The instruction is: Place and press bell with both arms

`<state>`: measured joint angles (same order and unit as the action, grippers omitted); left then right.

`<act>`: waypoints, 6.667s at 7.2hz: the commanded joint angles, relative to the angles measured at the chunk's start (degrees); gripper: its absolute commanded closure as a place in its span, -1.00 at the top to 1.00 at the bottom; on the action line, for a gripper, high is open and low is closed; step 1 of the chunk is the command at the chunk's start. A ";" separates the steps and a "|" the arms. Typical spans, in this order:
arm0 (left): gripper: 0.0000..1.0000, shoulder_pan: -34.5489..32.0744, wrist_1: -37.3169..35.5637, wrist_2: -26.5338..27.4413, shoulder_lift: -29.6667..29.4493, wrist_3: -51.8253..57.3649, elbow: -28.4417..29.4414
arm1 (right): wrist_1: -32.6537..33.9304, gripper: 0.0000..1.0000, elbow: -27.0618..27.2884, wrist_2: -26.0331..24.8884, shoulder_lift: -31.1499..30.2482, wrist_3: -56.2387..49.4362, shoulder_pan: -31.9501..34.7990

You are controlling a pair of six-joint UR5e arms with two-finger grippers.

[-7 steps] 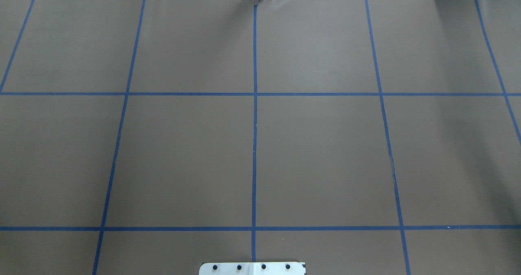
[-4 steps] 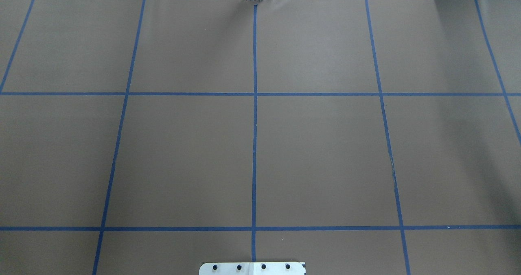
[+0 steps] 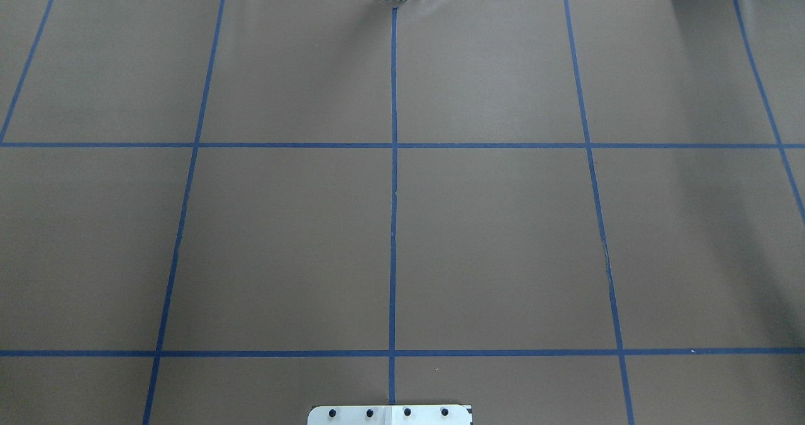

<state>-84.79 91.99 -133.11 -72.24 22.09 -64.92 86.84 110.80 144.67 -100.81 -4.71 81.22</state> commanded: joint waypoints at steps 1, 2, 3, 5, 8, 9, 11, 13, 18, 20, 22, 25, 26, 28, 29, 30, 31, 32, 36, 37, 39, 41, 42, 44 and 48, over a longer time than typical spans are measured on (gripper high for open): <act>0.98 -0.02 0.04 -0.13 0.00 -0.03 0.06 | 0.00 1.00 0.12 0.00 0.00 0.05 -0.01; 0.98 -0.02 0.38 -0.56 0.00 -0.03 0.14 | 0.00 1.00 0.12 0.00 0.00 0.05 -0.18; 0.99 0.06 0.39 -1.09 0.00 -0.03 0.14 | 0.00 1.00 0.12 0.00 -0.18 -0.04 -0.27; 0.98 0.06 0.74 -1.36 0.00 -0.03 1.20 | 0.00 1.00 0.30 0.00 -0.44 0.05 -0.45; 0.10 0.06 0.74 -1.36 0.00 -0.03 1.38 | 0.00 1.00 0.30 0.00 -0.44 0.05 -0.62; -0.53 0.06 0.91 -1.36 0.00 0.06 1.46 | 0.00 1.00 0.30 0.00 -0.44 0.05 -0.62; -1.00 0.06 1.27 -1.53 -0.09 0.41 0.07 | 0.00 1.00 0.30 0.00 -0.53 0.05 -0.62; -1.00 0.06 -7.89 -2.24 0.09 0.76 -10.60 | 0.00 1.00 0.38 0.09 -0.62 0.05 -0.62; -1.00 1.02 -34.73 -4.79 -11.57 -7.19 -34.88 | -0.17 1.00 0.30 0.09 -0.62 0.14 -0.71; -1.00 8.99 -38.36 -6.44 -22.61 -20.25 -38.43 | -0.26 1.00 0.30 -0.18 -0.09 0.14 -0.71; -1.00 17.69 -43.36 -9.60 -35.87 -33.00 -39.06 | -0.53 1.00 0.04 -0.53 0.09 0.05 -0.71; -1.00 33.05 -44.35 -13.12 -52.93 -51.63 -35.04 | -0.44 1.00 -1.89 -0.35 0.09 0.22 -0.71; -1.00 36.24 -43.31 -13.14 -59.52 -55.71 -30.66 | -0.44 1.00 -2.86 -0.27 0.09 0.22 -0.71; -1.00 41.96 -28.71 -13.23 -69.39 -68.50 -15.32 | -0.44 1.00 -3.66 -0.18 0.17 0.14 -0.71; -1.00 44.42 -18.26 -13.14 -71.52 -74.58 -8.19 | -0.44 1.00 -3.66 -0.09 0.17 0.22 -0.71; -1.00 46.62 -8.94 -12.79 -71.72 -79.78 -3.94 | -0.35 1.00 -3.75 -0.09 0.17 0.22 -0.71; -1.00 47.69 -2.40 -12.70 -72.50 -82.61 0.19 | -0.35 1.00 -3.75 0.08 0.09 0.22 -0.71; -0.88 48.57 -0.95 -12.61 -73.64 -83.69 2.41 | -0.26 1.00 -3.75 0.09 0.09 0.22 -0.71; -0.20 49.98 0.11 -9.80 -76.29 -83.87 5.24 | -0.35 1.00 -4.19 0.09 0.09 0.14 -0.71; -0.12 50.42 1.43 -9.80 -76.29 -84.57 5.85 | -0.35 1.00 -4.19 0.17 0.09 0.14 -0.71; 0.99 50.51 2.75 -9.80 -76.38 -85.45 5.77 | -0.26 1.00 -4.27 0.09 0.09 0.05 -0.71; 1.00 50.34 6.70 -9.45 -76.12 -88.43 5.25 | -0.35 1.00 -4.27 0.00 0.17 0.05 -0.71; 1.00 48.60 6.71 -9.36 -75.94 -88.70 3.68 | -0.26 1.00 -4.19 -0.09 0.78 0.48 -0.71; 1.00 45.08 6.28 -9.89 -68.26 -88.88 -9.10 | -0.53 1.00 -3.92 -0.35 6.03 12.03 -3.59; 1.00 33.49 6.36 -9.53 -41.62 -86.09 -38.22 | -0.53 1.00 -0.34 -13.48 21.84 48.81 -20.42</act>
<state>-47.22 98.28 -142.76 -121.01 -65.66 -96.00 86.26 108.48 137.18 -84.05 31.80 67.75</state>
